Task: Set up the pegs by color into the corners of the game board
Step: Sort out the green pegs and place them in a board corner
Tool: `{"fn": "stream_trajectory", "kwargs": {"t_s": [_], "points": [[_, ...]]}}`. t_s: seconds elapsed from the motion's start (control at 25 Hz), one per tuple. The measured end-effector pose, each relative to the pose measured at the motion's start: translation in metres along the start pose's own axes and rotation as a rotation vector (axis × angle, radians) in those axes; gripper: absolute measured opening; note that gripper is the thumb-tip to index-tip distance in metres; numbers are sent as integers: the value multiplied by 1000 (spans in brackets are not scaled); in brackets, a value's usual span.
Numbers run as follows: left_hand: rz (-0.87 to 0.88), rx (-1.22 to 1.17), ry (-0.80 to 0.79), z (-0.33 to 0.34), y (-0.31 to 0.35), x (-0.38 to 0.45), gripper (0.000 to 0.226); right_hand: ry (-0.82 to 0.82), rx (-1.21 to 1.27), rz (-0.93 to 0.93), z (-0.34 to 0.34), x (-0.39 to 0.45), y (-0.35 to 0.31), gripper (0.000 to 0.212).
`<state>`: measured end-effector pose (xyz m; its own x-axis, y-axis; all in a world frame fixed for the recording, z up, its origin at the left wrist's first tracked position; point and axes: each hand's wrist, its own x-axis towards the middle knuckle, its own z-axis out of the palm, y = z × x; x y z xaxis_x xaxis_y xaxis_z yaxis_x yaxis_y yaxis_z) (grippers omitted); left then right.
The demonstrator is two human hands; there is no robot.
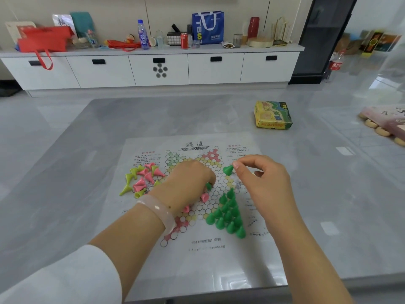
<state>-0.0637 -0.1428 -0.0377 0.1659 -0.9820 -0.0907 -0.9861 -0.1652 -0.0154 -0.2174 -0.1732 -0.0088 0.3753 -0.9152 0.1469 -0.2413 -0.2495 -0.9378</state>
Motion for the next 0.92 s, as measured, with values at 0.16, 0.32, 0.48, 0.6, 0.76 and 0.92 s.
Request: {"fn": "stream_trajectory", "kwargs": {"t_s": [0.16, 0.32, 0.48, 0.6, 0.76, 0.92], "points": [[-30, -58, 39, -8, -2, -10, 12, -14, 5, 3, 1, -1, -1, 14], [-231, -414, 258, -31, -10, -52, 7, -36, -22, 25, 2, 0, 2, 12], [-437, -840, 362, -23, -15, -97, 5, -118, -121, 53, 10, 0, 7, 8], [-502, -1020, 321, -11, -21, -103, 10, -147, -194, 27, 15, -2, 9, 8], [-577, -1242, 296, -7, -29, -99, 10, -153, -283, -13, 15, 0, 11, 8], [-548, -1252, 295, -4, -28, -99, 6, -194, -384, -46, 16, 1, 12, 8]]}}
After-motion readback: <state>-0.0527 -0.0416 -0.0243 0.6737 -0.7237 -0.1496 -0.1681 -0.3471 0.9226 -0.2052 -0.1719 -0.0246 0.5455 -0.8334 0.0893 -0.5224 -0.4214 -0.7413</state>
